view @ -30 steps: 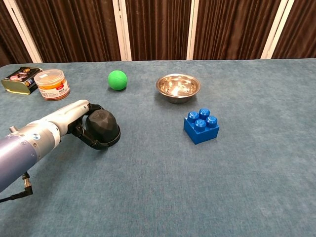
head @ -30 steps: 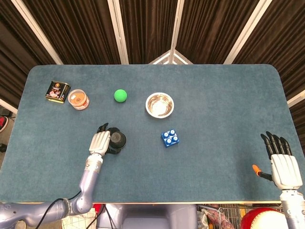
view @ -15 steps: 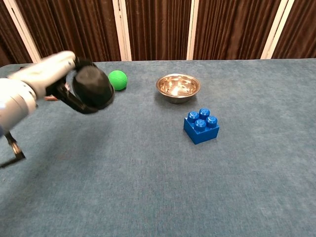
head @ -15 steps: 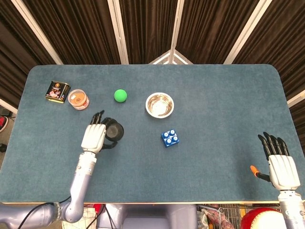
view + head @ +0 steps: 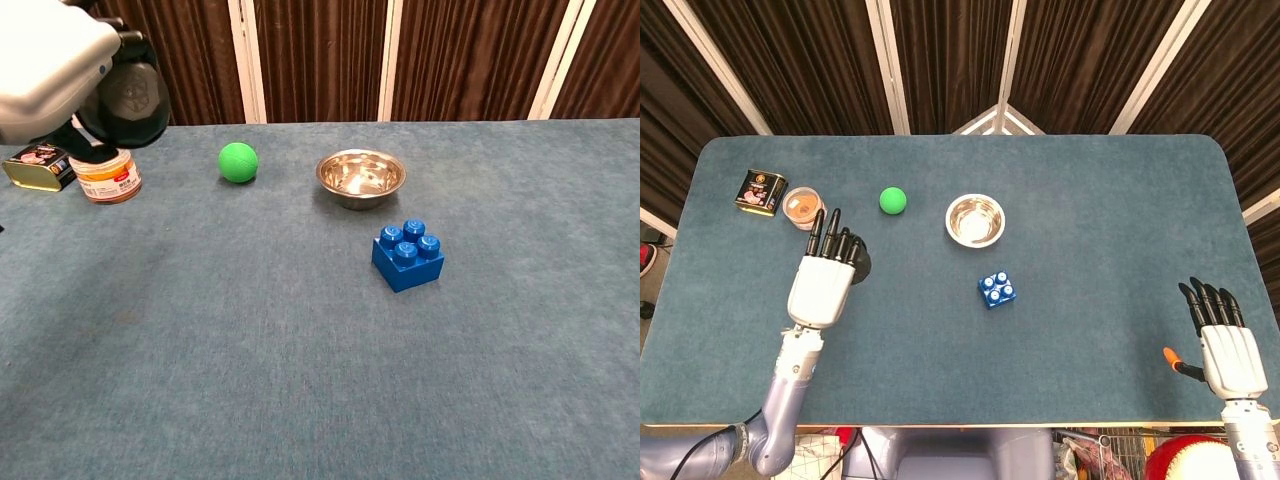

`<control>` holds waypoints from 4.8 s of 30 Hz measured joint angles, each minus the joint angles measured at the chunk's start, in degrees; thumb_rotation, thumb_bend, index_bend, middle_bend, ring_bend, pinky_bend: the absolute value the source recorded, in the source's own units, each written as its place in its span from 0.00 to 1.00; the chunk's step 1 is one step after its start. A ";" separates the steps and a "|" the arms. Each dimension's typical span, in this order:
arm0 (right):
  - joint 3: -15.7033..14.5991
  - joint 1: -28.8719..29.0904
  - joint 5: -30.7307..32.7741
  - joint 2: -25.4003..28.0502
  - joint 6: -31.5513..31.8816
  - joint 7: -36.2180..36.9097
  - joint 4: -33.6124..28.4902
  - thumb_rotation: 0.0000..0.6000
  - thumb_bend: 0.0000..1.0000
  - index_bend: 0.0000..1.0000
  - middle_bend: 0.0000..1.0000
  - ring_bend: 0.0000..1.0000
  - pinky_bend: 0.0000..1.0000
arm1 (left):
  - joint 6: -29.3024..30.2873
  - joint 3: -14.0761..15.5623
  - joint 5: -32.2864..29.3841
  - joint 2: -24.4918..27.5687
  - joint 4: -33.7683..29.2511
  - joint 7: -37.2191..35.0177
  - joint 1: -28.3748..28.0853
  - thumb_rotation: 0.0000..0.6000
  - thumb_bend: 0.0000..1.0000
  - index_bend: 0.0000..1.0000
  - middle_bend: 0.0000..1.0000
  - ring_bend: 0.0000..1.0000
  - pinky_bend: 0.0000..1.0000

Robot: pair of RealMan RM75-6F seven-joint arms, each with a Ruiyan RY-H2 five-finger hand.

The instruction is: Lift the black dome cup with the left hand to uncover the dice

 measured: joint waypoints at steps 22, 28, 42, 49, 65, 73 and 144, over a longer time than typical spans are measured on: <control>-0.13 -0.06 -0.34 0.00 0.25 -0.24 -0.34 1.00 0.23 0.00 0.00 0.00 0.00 | -60.23 -19.57 -39.73 26.39 -28.51 -69.55 6.01 1.00 0.40 0.41 0.40 0.00 0.00; -0.06 0.07 -0.20 -0.19 0.06 -0.38 -0.29 1.00 0.23 0.00 0.00 0.00 0.00 | -57.81 -17.02 -31.38 24.38 -25.72 -59.33 6.92 1.00 0.40 0.42 0.40 0.00 0.00; -0.16 0.08 -0.38 0.05 0.04 -0.14 -0.65 1.00 0.23 0.00 0.00 0.00 0.00 | 0.92 -8.12 9.14 12.14 -1.78 -10.88 7.48 1.00 0.40 0.42 0.42 0.00 0.00; -0.18 0.06 -0.43 0.17 0.06 0.11 -0.57 1.00 0.23 0.00 0.00 0.00 0.00 | -0.38 -7.38 8.69 13.21 -10.10 -13.80 8.64 1.00 0.40 0.42 0.42 0.00 0.00; -0.16 0.32 -0.57 -0.06 -0.21 -0.29 -0.72 1.00 0.23 0.00 0.00 0.00 0.00 | -40.35 -12.71 -20.37 29.94 -27.60 -79.12 10.23 1.00 0.40 0.43 0.41 0.00 0.00; 0.11 0.57 -0.05 0.04 -0.58 -0.30 -0.75 1.00 0.23 0.00 0.00 0.00 0.00 | -29.48 -9.39 -16.85 23.70 -21.26 -66.21 10.43 1.00 0.40 0.43 0.41 0.00 0.00; -0.24 0.57 0.02 -0.03 -0.93 0.20 -0.19 1.00 0.23 0.00 0.00 0.00 0.00 | -24.89 -3.31 -30.33 1.98 3.31 -37.34 -2.08 1.00 0.35 0.23 0.18 0.00 0.00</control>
